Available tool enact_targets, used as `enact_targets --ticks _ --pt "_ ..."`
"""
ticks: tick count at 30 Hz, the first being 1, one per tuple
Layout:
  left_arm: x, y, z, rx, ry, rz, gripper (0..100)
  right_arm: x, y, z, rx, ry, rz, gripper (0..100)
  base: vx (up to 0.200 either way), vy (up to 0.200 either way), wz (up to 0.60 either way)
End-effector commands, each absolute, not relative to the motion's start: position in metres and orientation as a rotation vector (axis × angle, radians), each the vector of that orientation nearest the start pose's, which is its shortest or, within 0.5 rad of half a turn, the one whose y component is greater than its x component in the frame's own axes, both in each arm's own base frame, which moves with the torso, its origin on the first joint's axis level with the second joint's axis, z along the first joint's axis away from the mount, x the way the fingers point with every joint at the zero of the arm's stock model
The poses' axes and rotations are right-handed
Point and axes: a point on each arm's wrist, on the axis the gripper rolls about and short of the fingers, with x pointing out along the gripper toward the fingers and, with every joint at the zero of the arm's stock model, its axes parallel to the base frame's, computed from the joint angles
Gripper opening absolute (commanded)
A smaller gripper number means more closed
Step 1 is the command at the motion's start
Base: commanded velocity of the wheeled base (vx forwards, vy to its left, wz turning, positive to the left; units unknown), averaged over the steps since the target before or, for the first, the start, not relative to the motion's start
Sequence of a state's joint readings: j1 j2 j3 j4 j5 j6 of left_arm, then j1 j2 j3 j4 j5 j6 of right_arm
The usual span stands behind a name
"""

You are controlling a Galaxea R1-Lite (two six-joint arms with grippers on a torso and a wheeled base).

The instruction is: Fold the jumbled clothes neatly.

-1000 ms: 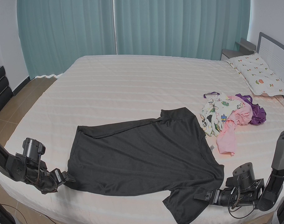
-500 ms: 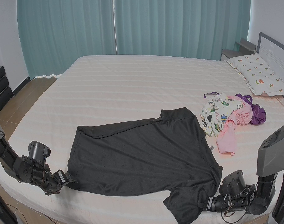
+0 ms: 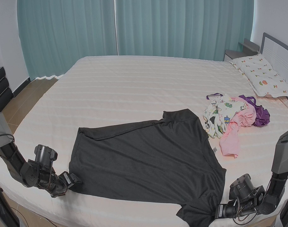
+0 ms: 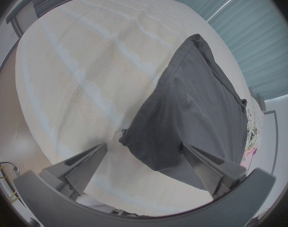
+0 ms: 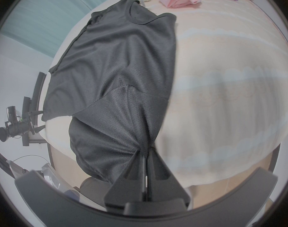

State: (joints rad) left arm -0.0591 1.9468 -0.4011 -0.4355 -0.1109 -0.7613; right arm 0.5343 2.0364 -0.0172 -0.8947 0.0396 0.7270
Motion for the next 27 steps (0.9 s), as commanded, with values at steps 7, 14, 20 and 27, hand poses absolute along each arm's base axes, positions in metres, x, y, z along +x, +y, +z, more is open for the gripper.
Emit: enact_targets --ticks 7,14,20,27 --pt "0.240 -0.021 0.008 -0.731 1.101 0.294 100 0.135 0.071 -0.001 0.284 1.237 0.080 0 0.000 0.000 0.00" --pt "0.238 -0.029 0.009 -0.744 1.088 0.273 100 0.135 0.071 -0.002 0.280 1.249 0.088 0 0.000 0.000 0.00" --pt "0.228 -0.031 0.006 -0.706 1.122 0.277 0 0.134 0.072 -0.001 0.277 1.245 0.089 0 0.000 0.000 0.00" --pt "0.219 -0.026 0.010 -0.607 1.109 0.313 0 0.133 0.071 -0.001 0.264 1.247 0.082 0 0.000 0.000 0.00"
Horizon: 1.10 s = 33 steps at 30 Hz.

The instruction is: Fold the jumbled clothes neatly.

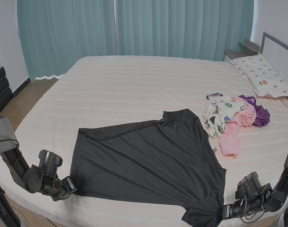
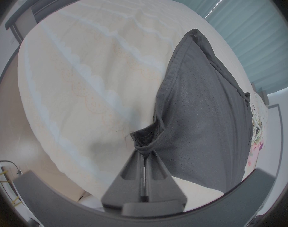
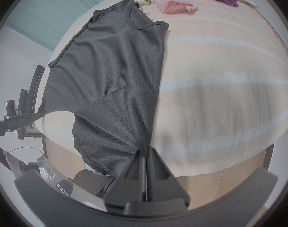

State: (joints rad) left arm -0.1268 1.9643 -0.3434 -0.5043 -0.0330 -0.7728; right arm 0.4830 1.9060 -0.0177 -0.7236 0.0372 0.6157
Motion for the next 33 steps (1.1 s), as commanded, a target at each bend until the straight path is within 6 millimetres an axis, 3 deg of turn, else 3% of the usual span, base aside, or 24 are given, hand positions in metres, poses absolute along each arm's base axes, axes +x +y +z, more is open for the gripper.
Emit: enact_targets --ticks 1,8,17,18,21,22,26,33 --pt "0.219 -0.026 0.010 -0.607 1.109 0.313 0 0.133 0.071 -0.001 0.264 1.247 0.082 0 0.000 0.000 0.00" --pt "0.201 -0.011 0.032 -0.508 1.157 0.322 0 0.129 0.070 0.002 0.217 1.265 0.117 0 0.000 0.000 0.00" --pt "0.196 -0.010 0.021 -0.434 1.275 0.316 0 0.127 0.072 -0.002 0.171 1.284 0.148 0 0.000 0.000 0.00" --pt "0.198 -0.010 0.017 -0.437 1.285 0.316 0 0.128 0.072 -0.003 0.170 1.289 0.147 100 0.000 0.000 0.00" --pt "0.198 -0.011 0.012 -0.445 1.298 0.307 0 0.128 0.073 -0.003 0.179 1.287 0.143 100 0.000 0.000 0.00" --pt "0.199 -0.011 0.012 -0.444 1.291 0.308 100 0.129 0.073 -0.002 0.185 1.276 0.144 100 0.000 0.000 0.00" --pt "0.199 -0.011 0.014 -0.448 1.273 0.306 100 0.132 0.073 0.003 0.215 1.221 0.156 100 0.000 0.000 0.00" --pt "0.216 0.006 0.051 -0.550 1.060 0.310 100 0.147 0.070 0.025 0.425 1.029 0.118 100 0.000 0.000 0.00"
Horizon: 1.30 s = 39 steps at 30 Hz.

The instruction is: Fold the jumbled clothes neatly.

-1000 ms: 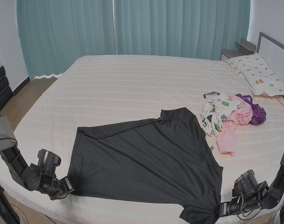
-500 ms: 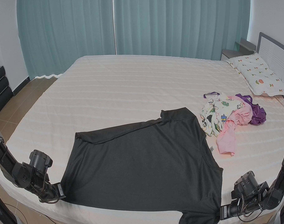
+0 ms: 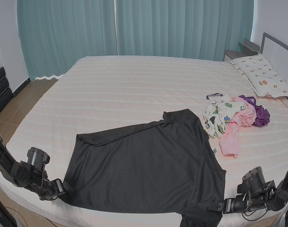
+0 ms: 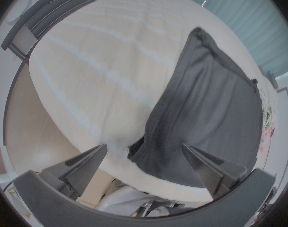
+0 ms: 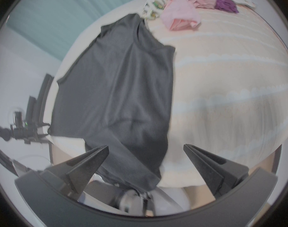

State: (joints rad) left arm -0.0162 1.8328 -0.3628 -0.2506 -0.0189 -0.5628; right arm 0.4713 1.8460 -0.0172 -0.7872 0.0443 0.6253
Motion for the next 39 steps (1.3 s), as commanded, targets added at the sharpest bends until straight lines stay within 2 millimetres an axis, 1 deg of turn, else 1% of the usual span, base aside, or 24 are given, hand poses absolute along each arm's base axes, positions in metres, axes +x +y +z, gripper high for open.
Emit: enact_targets --ticks 1,2,4,5,6,7,8,9,10,12,13,15,16,19,21,22,25,26,27,28,29,30,34,39 --pt "0.220 0.008 0.059 -0.572 1.020 0.308 100 0.150 0.071 0.027 0.455 1.006 0.117 100 0.000 0.000 0.00" --pt "0.224 0.009 0.066 -0.587 0.986 0.306 100 0.152 0.072 0.029 0.477 0.987 0.115 100 0.000 0.000 0.00" --pt "0.225 0.009 0.069 -0.594 0.972 0.305 100 0.152 0.072 0.030 0.489 0.976 0.115 100 0.000 0.000 0.00" --pt "0.237 0.009 0.084 -0.630 0.893 0.297 100 0.159 0.072 0.034 0.567 0.914 0.105 100 0.000 0.000 0.00" --pt "0.238 0.009 0.085 -0.631 0.890 0.296 100 0.160 0.071 0.034 0.572 0.910 0.104 100 0.000 0.000 0.00" --pt "0.248 0.009 0.093 -0.640 0.851 0.285 100 0.164 0.072 0.036 0.624 0.877 0.095 100 0.000 0.000 0.00" --pt "0.251 0.008 0.095 -0.645 0.843 0.281 100 0.165 0.071 0.036 0.641 0.869 0.091 100 0.000 0.000 0.00" --pt "0.259 0.007 0.099 -0.655 0.821 0.271 100 0.167 0.072 0.036 0.668 0.855 0.083 100 0.000 0.000 0.00" --pt "0.276 0.003 0.098 -0.679 0.813 0.271 100 0.168 0.072 0.035 0.691 0.850 0.076 100 0.000 0.000 0.00" --pt "0.285 0.002 0.097 -0.697 0.809 0.276 100 0.168 0.072 0.034 0.695 0.852 0.073 100 0.000 0.000 0.00" --pt "0.301 -0.001 0.095 -0.723 0.803 0.279 100 0.167 0.072 0.032 0.695 0.863 0.069 100 0.000 0.000 0.00" --pt "0.324 -0.008 0.087 -0.763 0.807 0.285 100 0.167 0.073 0.029 0.684 0.876 0.062 100 0.000 0.000 0.00" --pt "0.331 -0.010 0.085 -0.774 0.807 0.286 100 0.167 0.073 0.028 0.682 0.879 0.058 100 0.000 0.000 0.00" --pt "0.360 -0.021 0.075 -0.830 0.798 0.287 100 0.167 0.073 0.027 0.683 0.887 0.054 100 0.000 0.000 0.00" --pt "0.379 -0.031 0.065 -0.860 0.801 0.282 100 0.166 0.072 0.027 0.684 0.892 0.050 100 0.000 0.000 0.00" --pt "0.385 -0.035 0.062 -0.871 0.800 0.280 100 0.166 0.072 0.027 0.686 0.892 0.049 100 0.000 0.000 0.00" --pt "0.396 -0.049 0.051 -0.887 0.822 0.273 100 0.166 0.072 0.027 0.687 0.893 0.049 100 0.000 0.000 0.00" --pt "0.398 -0.057 0.043 -0.880 0.846 0.271 100 0.166 0.072 0.026 0.686 0.893 0.047 100 0.000 0.000 0.00" --pt "0.399 -0.058 0.043 -0.879 0.848 0.270 100 0.166 0.072 0.026 0.686 0.893 0.047 100 0.000 0.000 0.00" --pt "0.402 -0.065 0.037 -0.870 0.866 0.266 100 0.166 0.072 0.026 0.686 0.893 0.047 100 0.000 0.000 0.00" --pt "0.402 -0.066 0.037 -0.869 0.867 0.265 100 0.166 0.072 0.026 0.686 0.893 0.047 100 0.000 0.000 0.00" --pt "0.406 -0.072 0.034 -0.873 0.868 0.265 100 0.166 0.072 0.026 0.686 0.894 0.046 100 0.000 0.000 0.00" --pt "0.416 -0.076 0.043 -0.936 0.822 0.271 100 0.166 0.072 0.026 0.694 0.895 0.042 100 0.000 0.000 0.00" --pt "0.419 -0.083 0.042 -0.934 0.802 0.274 100 0.166 0.073 0.027 0.714 0.896 0.038 100 0.000 0.000 0.00"
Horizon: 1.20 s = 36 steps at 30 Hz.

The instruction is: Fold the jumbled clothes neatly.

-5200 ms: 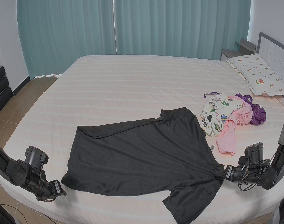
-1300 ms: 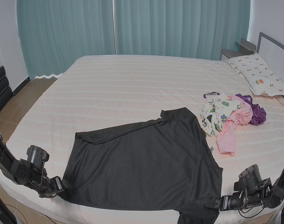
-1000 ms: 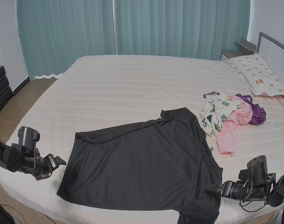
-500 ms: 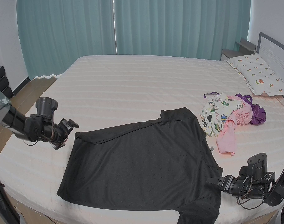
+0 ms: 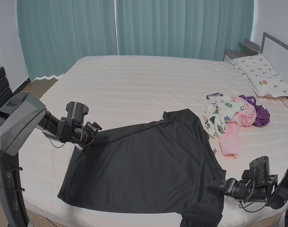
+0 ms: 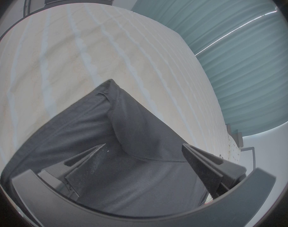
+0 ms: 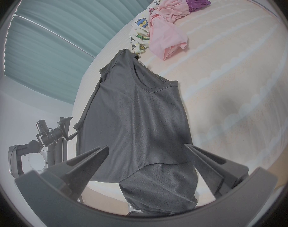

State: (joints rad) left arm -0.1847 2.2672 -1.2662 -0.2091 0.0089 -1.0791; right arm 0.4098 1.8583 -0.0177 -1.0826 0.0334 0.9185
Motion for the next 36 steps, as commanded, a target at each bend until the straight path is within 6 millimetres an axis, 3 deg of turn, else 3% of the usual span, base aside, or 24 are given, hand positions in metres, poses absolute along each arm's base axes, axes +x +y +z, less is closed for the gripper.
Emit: enact_targets --ticks 1,8,12,16,20,21,24,31,36 --pt "0.420 -0.085 0.041 -0.931 0.802 0.274 100 0.166 0.073 0.027 0.714 0.896 0.038 100 0.000 0.000 0.00" --pt "0.437 -0.090 0.035 -0.927 0.761 0.284 100 0.166 0.074 0.027 0.715 0.896 0.040 100 0.000 0.000 0.00" --pt "0.452 -0.088 0.041 -0.949 0.677 0.315 100 0.165 0.074 0.027 0.713 0.899 0.040 100 0.000 0.000 0.00" --pt "0.467 -0.080 0.064 -1.014 0.578 0.307 100 0.165 0.074 0.027 0.713 0.898 0.038 100 0.000 0.000 0.00" --pt "0.488 -0.071 0.064 -1.028 0.496 0.296 100 0.165 0.074 0.026 0.712 0.901 0.037 100 0.000 0.000 0.00" --pt "0.506 -0.062 0.064 -1.044 0.385 0.308 100 0.165 0.074 0.026 0.709 0.906 0.035 100 0.000 0.000 0.00" --pt "0.517 -0.048 0.069 -1.054 0.274 0.327 100 0.165 0.073 0.025 0.709 0.910 0.029 100 0.000 0.000 0.00" --pt "0.522 -0.019 0.070 -1.044 0.224 0.345 100 0.165 0.073 0.025 0.709 0.910 0.029 100 0.000 0.000 0.00" --pt "0.517 -0.013 0.070 -1.056 0.280 0.315 100 0.165 0.073 0.025 0.709 0.910 0.029 100 0.000 0.000 0.00"
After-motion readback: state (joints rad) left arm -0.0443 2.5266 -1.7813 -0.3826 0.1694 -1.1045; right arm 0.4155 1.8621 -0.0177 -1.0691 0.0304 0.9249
